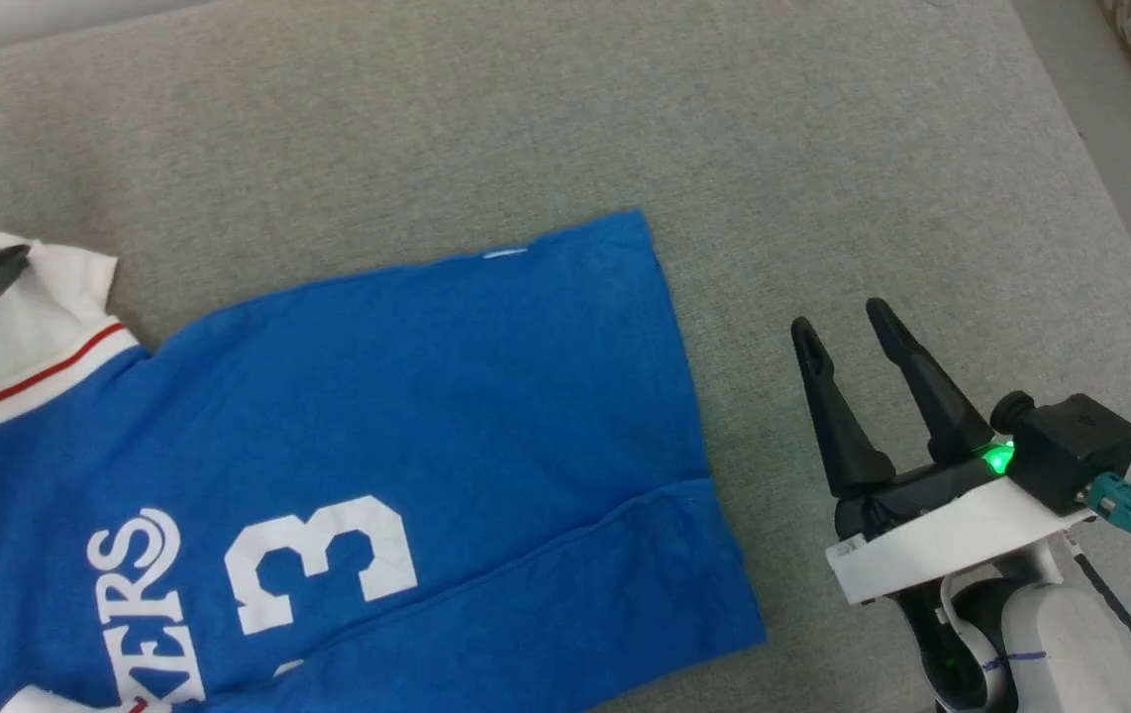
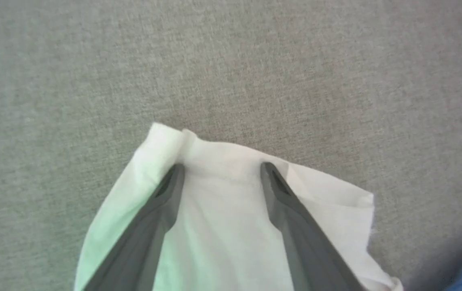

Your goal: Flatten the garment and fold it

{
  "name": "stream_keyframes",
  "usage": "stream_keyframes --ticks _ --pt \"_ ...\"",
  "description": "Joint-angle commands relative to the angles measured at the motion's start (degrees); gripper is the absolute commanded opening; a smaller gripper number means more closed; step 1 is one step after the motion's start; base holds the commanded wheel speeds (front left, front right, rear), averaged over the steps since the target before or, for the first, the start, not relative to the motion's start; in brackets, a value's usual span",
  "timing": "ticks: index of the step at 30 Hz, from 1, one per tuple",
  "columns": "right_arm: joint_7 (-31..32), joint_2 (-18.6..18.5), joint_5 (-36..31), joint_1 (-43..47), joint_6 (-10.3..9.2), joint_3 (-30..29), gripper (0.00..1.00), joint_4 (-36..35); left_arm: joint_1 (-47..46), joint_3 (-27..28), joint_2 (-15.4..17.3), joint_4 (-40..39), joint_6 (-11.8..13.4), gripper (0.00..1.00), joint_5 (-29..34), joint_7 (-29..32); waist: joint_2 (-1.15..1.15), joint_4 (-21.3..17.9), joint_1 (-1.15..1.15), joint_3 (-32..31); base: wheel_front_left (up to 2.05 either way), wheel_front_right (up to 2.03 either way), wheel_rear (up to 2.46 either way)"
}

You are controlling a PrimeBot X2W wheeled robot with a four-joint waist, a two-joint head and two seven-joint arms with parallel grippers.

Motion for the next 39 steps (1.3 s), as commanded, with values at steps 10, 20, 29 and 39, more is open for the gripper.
stream_keyframes --ticks 10,20,29,39 --pt "2.8 -1.0 0.0 -3.1 -0.03 -0.1 1.0 1.7 5.9 -5.8 -1.7 1.2 0.7 0.0 2.8 3.7 0.0 1.1 0.02 -0.3 0.0 0.0 0.0" --pt "16.1 -3.8 7.5 -14.9 -0.03 0.3 1.0 14.3 -0.3 -5.9 -4.9 -1.1 -2.4 0.0 5.7 -6.0 0.0 7.5 0.02 -2.6 0.0 0.0 0.0" --pt "28.6 -7.4 14.4 -29.5 -0.03 4.8 1.0 32.3 -4.4 -6.0 -10.3 -2.9 -5.3 0.0 5.9 -13.7 0.0 14.2 0.02 -2.5 0.0 0.0 0.0" --pt "44.7 -8.3 19.6 -33.9 -0.03 9.9 0.0 46.2 -3.9 -6.9 -12.0 -2.1 -6.9 0.0 5.5 -16.2 0.0 16.6 0.02 -3.3 0.0 0.0 0.0"
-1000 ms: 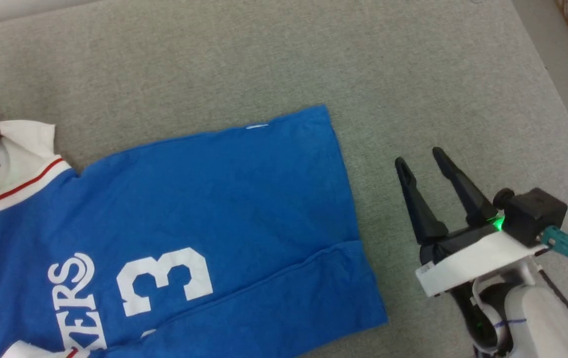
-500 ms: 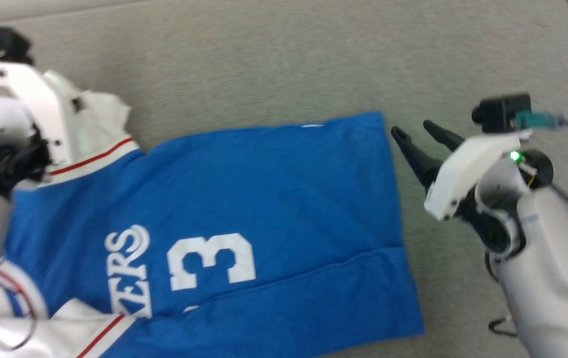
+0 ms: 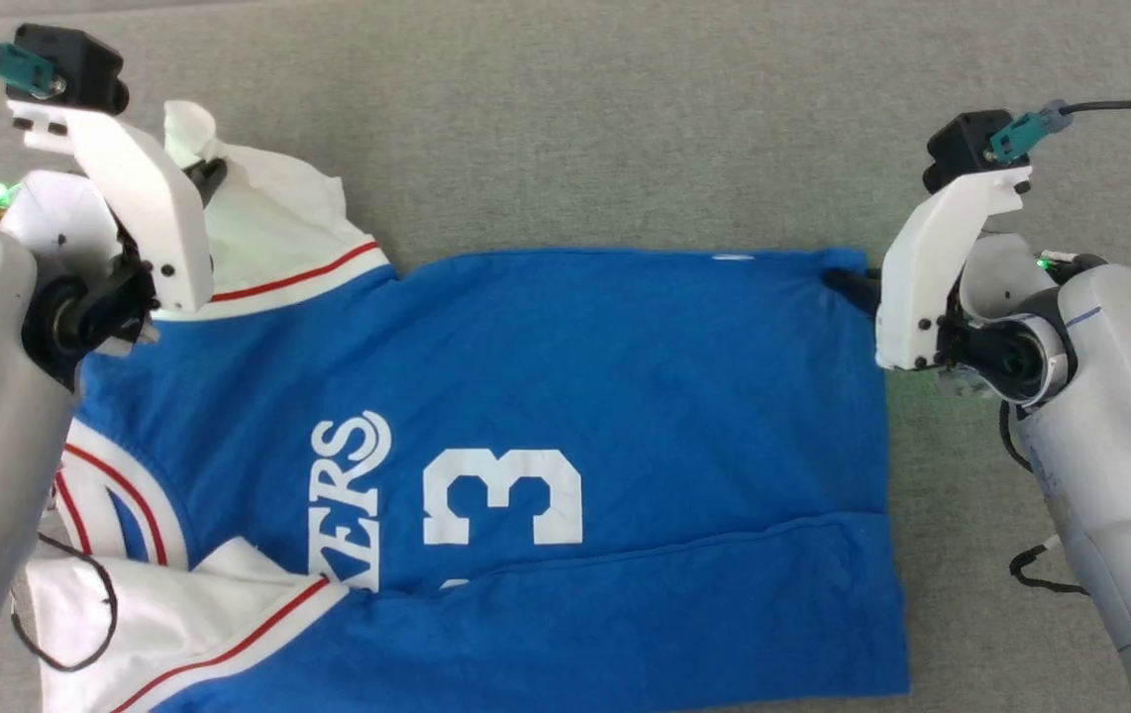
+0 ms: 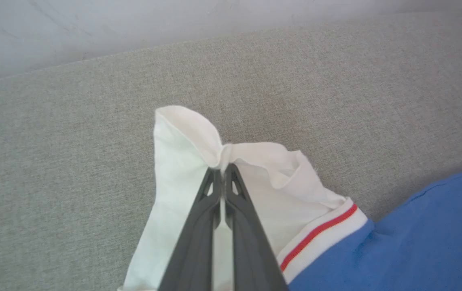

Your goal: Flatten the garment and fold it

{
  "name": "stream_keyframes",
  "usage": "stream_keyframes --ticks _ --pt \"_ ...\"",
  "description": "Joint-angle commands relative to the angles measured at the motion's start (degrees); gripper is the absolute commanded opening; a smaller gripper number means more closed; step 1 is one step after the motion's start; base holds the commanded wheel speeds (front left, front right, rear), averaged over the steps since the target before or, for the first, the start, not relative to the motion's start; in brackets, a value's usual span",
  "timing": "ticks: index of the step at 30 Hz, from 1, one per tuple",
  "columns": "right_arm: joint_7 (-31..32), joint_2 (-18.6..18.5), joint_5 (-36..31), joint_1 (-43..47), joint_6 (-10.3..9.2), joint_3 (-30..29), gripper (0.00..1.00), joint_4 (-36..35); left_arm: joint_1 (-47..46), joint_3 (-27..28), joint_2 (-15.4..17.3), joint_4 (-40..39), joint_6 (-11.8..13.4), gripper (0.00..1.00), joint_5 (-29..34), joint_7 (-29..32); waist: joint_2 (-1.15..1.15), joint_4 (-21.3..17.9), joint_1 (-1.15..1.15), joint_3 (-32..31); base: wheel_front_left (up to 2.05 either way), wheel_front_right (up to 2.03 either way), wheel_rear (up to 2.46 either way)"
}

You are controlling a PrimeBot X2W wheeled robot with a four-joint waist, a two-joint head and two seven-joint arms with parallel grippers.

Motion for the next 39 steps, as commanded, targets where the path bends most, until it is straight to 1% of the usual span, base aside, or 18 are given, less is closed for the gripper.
stream_keyframes --ticks 1,3,6,9,13,17,20,23,27,30,35,36,37,38,39 --pt "2.1 1.4 0.6 3.7 0.02 2.6 0.0 2.9 0.2 -0.2 -0.4 0.4 -0.6 0.0 -0.3 -0.6 0.0 0.4 0.01 -0.7 0.0 0.0 0.0" --pt "0.4 0.7 0.7 3.3 0.02 3.2 0.0 1.9 0.6 -0.2 -0.5 0.7 -0.8 0.0 -0.6 -1.4 0.0 0.5 0.01 -1.3 0.0 0.0 0.0" --pt "-6.8 -0.6 0.8 2.8 0.02 4.1 0.0 -1.2 1.5 0.3 -0.2 0.8 -1.2 0.0 -1.1 -3.0 0.0 0.6 0.01 -2.8 0.0 0.0 0.0" --pt "-13.6 -2.7 0.5 3.7 0.02 4.7 0.0 -2.9 3.4 1.3 -0.1 0.5 -1.4 0.0 -2.0 -5.5 0.0 1.2 0.01 -5.7 0.0 0.0 0.0" --pt "-21.3 -5.0 0.3 7.2 0.02 4.5 0.0 -5.0 8.3 2.4 0.5 -1.3 -0.8 0.0 -3.2 -8.5 0.0 2.2 0.01 -10.3 0.0 0.0 0.0" --pt "-25.7 -5.7 0.6 13.8 0.02 4.7 0.0 -8.0 16.7 4.0 1.4 -5.7 1.8 0.0 -5.0 -11.3 0.0 2.6 0.01 -15.3 0.0 0.0 0.0" --pt "-27.2 -5.4 1.2 19.5 0.02 4.6 0.0 -9.8 25.1 5.6 3.0 -10.8 4.7 0.0 -6.5 -13.2 0.0 2.5 0.01 -18.2 0.0 0.0 0.0" --pt "-28.2 -4.7 1.9 24.9 0.02 4.4 0.0 -10.6 34.8 7.0 4.4 -16.2 8.3 0.0 -8.2 -14.4 0.0 2.2 0.01 -20.2 0.0 0.0 0.0" --pt "-30.0 -4.0 1.9 30.3 0.02 3.4 0.0 -9.6 46.4 7.7 4.7 -23.1 12.8 0.0 -10.1 -15.6 0.0 2.5 0.01 -21.5 0.0 0.0 0.0" --pt "-31.1 -3.6 1.8 33.0 0.02 2.4 0.0 -8.9 52.9 8.0 4.5 -26.7 15.4 0.0 -11.0 -16.6 0.0 2.9 0.01 -21.9 0.0 0.0 0.0" --pt "-31.8 -3.2 1.5 36.2 0.02 1.2 0.0 -8.5 59.5 9.1 4.7 -30.0 18.5 0.0 -12.1 -17.8 0.0 3.1 0.01 -22.3 0.0 0.0 0.0" --pt "-31.7 -3.1 1.4 36.7 0.02 1.1 0.09 -8.5 60.4 9.2 4.6 -30.5 18.7 0.0 -12.6 -17.7 0.0 3.0 0.01 -22.4 0.0 0.0 0.0" --pt "-31.6 -3.0 1.3 37.3 0.02 1.2 0.43 -8.7 61.2 9.3 4.1 -30.9 18.7 0.0 -13.4 -17.6 0.0 3.0 0.01 -22.6 0.0 0.0 0.0" --pt "-31.3 -3.0 1.3 38.0 0.02 1.2 0.88 -8.8 62.1 9.3 3.7 -31.1 18.8 0.0 -14.3 -17.3 0.0 2.9 0.01 -22.8 0.0 0.0 0.0" --pt "-31.2 -2.9 1.4 38.7 0.02 1.1 1.0 -9.0 62.9 9.0 3.7 -31.2 18.7 0.09 -14.8 -16.7 0.0 2.9 0.01 -22.9 0.0 0.0 0.0"
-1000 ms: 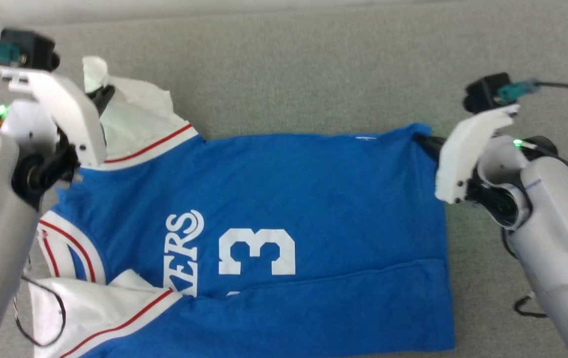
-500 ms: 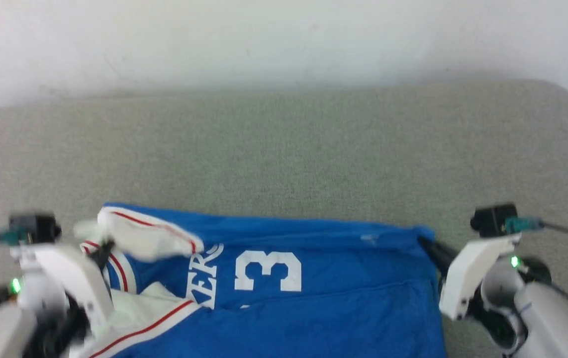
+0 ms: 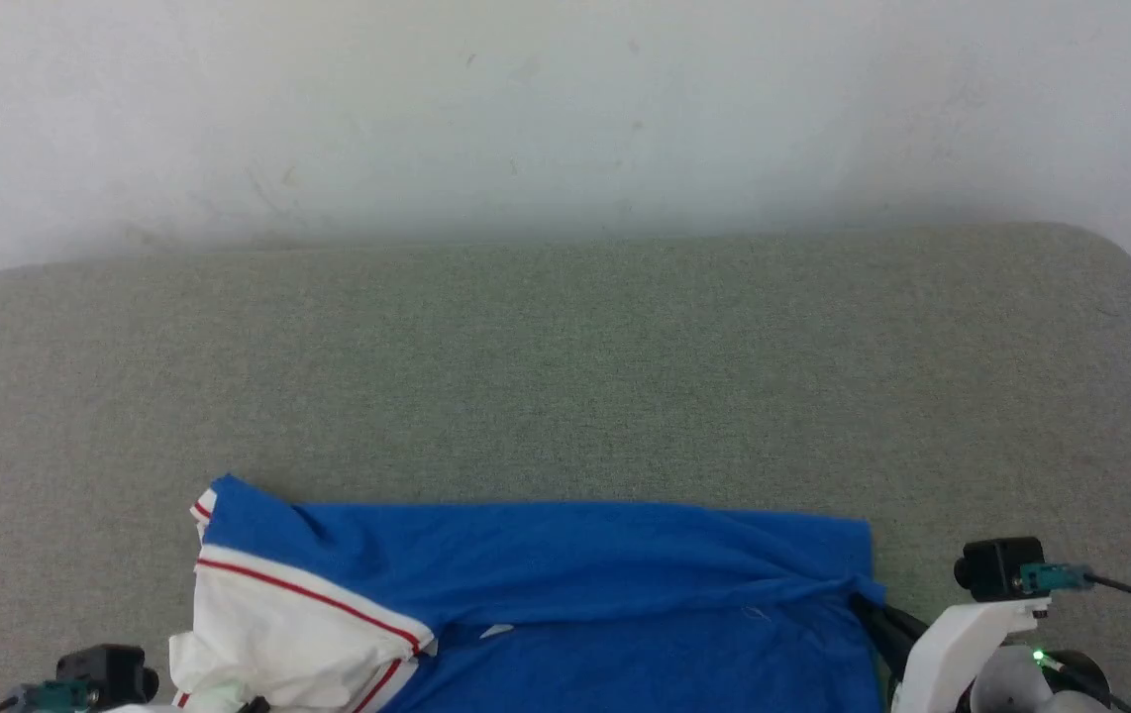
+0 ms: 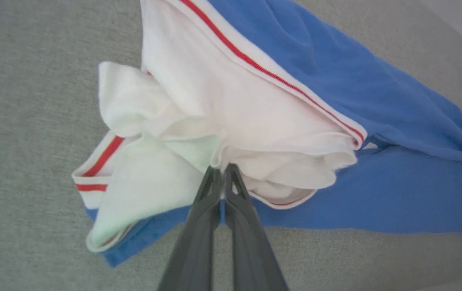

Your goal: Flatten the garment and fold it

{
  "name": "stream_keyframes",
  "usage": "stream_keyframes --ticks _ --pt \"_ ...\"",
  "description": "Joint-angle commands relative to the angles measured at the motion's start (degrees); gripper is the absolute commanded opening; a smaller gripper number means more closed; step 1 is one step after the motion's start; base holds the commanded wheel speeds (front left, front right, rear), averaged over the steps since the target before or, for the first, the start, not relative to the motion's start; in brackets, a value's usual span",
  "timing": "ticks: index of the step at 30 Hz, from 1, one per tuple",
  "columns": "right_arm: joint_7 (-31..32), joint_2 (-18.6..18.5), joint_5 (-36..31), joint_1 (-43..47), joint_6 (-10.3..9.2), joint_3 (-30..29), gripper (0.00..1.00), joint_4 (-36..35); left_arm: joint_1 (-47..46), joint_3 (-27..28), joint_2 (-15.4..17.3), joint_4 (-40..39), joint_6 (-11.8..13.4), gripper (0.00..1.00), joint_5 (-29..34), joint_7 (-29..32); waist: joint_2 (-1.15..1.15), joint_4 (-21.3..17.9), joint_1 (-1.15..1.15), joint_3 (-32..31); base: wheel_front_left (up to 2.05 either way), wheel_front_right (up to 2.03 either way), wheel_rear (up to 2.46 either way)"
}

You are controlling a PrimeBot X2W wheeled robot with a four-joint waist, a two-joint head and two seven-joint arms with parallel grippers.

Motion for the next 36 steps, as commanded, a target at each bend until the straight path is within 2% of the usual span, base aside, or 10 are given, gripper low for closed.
stream_keyframes --ticks 1,2,5,11,12,17,20,25,29,36 --pt "0.1 0.2 0.0 2.0 -0.03 -0.6 1.0 -0.7 1.8 -0.4 -0.1 -0.4 0.2 0.39 -0.7 0.7 -0.01 0.0 0.0 -0.3 0.0 0.0 0.0" --pt "0.2 0.1 -0.2 3.0 -0.03 -0.8 1.0 -1.1 2.2 -0.3 -0.5 -0.5 0.3 1.0 -0.8 0.2 -0.01 0.1 0.0 -0.5 0.0 0.0 0.0" --pt "0.1 -0.3 -0.9 6.0 -0.03 -1.5 1.0 -3.8 2.8 -0.3 -1.0 -0.5 0.6 1.0 0.1 -1.7 -0.01 0.3 0.0 -0.7 0.0 0.0 0.0" --pt "0.1 -1.1 -3.9 11.8 -0.03 -5.7 1.0 -15.3 1.0 2.6 -3.2 -1.4 3.9 1.0 5.7 -12.3 -0.01 0.5 0.0 -0.9 0.0 0.0 0.0" --pt "0.1 -1.1 -3.9 11.8 -0.03 -5.7 1.0 -15.3 1.0 2.6 -3.2 -1.4 3.9 1.0 5.7 -12.3 -0.01 0.5 0.0 -0.9 0.0 0.0 0.0" --pt "5.1 -0.8 -6.2 14.4 -0.03 -10.9 1.0 -24.2 -1.3 2.6 -5.7 -3.0 3.4 1.0 9.2 -19.4 -0.01 1.3 0.0 -1.3 0.0 0.0 0.0" --pt "9.3 0.0 -7.3 14.2 -0.03 -14.6 1.0 -26.2 -2.7 2.1 -7.1 -3.1 3.2 1.0 11.8 -23.4 -0.01 1.8 0.0 -1.4 0.0 0.0 0.0" --pt "17.3 1.4 -7.1 10.9 -0.03 -17.6 1.0 -22.6 -4.8 1.9 -8.9 -2.7 3.2 1.0 18.2 -27.2 -0.01 3.0 0.0 -0.7 0.0 0.0 0.0" --pt "22.0 2.2 -6.3 7.6 -0.03 -16.3 1.0 -17.3 -5.7 2.6 -11.1 -3.4 3.4 1.0 23.0 -27.8 -0.01 4.5 0.0 0.4 0.0 0.0 0.0" --pt "28.9 4.1 -2.7 5.2 -0.03 -12.3 1.0 -8.5 -5.8 3.4 -13.7 -4.7 2.0 1.0 27.3 -27.9 -0.01 6.6 0.0 1.5 0.0 0.0 0.0"
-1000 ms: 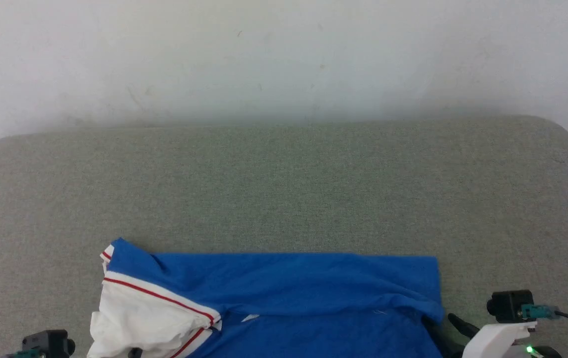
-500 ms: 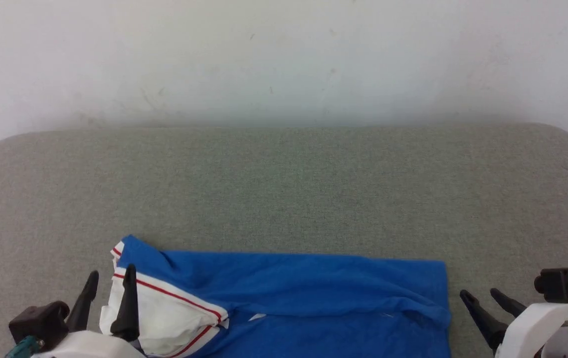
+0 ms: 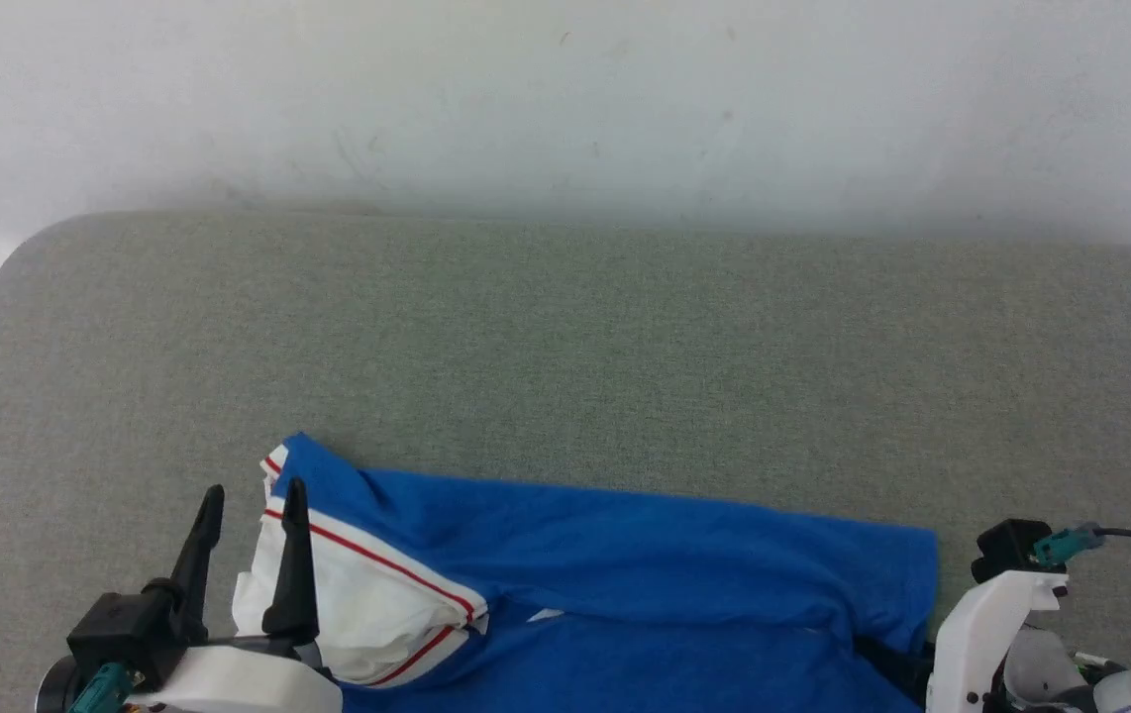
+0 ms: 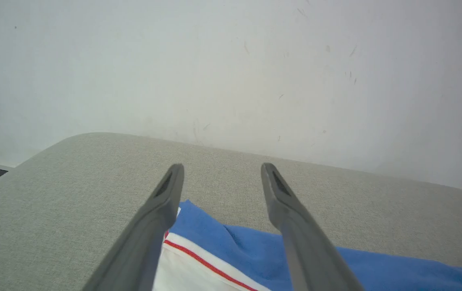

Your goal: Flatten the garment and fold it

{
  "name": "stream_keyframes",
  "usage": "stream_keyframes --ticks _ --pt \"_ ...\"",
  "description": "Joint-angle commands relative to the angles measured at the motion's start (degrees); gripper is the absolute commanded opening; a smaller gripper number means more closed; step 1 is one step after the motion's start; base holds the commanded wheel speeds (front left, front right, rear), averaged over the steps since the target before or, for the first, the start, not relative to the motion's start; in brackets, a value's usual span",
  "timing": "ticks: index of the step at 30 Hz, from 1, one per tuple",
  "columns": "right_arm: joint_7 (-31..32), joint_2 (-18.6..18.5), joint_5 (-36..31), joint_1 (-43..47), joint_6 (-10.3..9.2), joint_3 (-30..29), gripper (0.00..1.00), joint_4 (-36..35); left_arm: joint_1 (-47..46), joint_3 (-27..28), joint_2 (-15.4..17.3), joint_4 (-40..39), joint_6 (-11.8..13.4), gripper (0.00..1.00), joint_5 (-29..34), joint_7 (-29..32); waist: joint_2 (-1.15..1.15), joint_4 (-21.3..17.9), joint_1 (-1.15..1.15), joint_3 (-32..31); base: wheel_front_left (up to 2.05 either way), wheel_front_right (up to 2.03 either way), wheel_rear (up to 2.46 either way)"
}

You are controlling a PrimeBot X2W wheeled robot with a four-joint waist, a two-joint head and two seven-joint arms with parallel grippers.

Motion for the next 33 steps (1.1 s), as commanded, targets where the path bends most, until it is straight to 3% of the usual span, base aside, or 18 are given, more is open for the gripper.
stream_keyframes --ticks 1,4,5,6,7,15,20,30,33 --pt "2.6 0.9 1.3 0.1 -0.03 1.2 1.0 2.8 -0.7 0.3 -0.5 -0.3 -0.4 1.0 0.8 -0.3 -0.01 0.7 0.0 0.5 0.0 0.0 0.0" --pt "6.8 1.0 2.6 0.3 -0.03 3.1 1.0 5.8 -0.5 0.4 -0.8 -0.9 -0.6 1.0 1.8 -0.3 -0.01 1.0 0.0 0.5 0.0 0.0 0.0" --pt "7.7 1.2 3.2 0.3 -0.03 3.4 0.84 6.4 -0.4 0.5 -0.8 -0.9 -0.6 1.0 2.0 -0.3 -0.01 1.0 0.0 0.4 0.0 0.0 0.0" --pt "8.5 1.2 3.4 0.2 -0.03 3.9 0.33 6.7 -0.4 0.4 -0.8 -0.9 -0.7 1.0 2.2 -0.3 -0.01 1.0 0.0 0.4 0.0 0.0 0.0" --pt "9.0 1.2 3.7 0.0 -0.03 4.2 0.01 6.9 -0.3 0.4 -0.7 -0.8 -0.7 1.0 2.4 -0.3 -0.01 0.9 0.0 0.3 0.0 0.0 0.0" --pt "6.5 -0.8 3.9 -2.6 -0.03 5.2 0.0 2.8 0.5 0.9 0.3 -1.2 0.2 1.0 2.6 0.2 -0.01 -0.3 0.0 -0.8 0.0 0.0 0.0" --pt "5.3 -3.7 3.8 -1.6 -0.03 2.9 0.0 -1.6 1.1 1.2 1.0 -2.1 1.2 1.0 3.0 0.9 -0.01 -1.1 0.0 -1.1 0.0 0.0 0.0" --pt "7.8 -7.1 0.3 3.9 -0.03 -14.6 0.0 -3.8 2.4 1.7 1.0 -2.8 2.6 1.0 2.7 1.3 -0.01 -2.5 0.0 -1.0 0.0 0.0 0.0" --pt "9.6 -5.5 -0.3 4.7 -0.03 -20.7 0.0 -5.5 2.6 1.6 1.2 -2.9 2.9 1.0 2.8 1.4 -0.01 -2.6 0.0 -1.0 0.0 0.0 0.0"
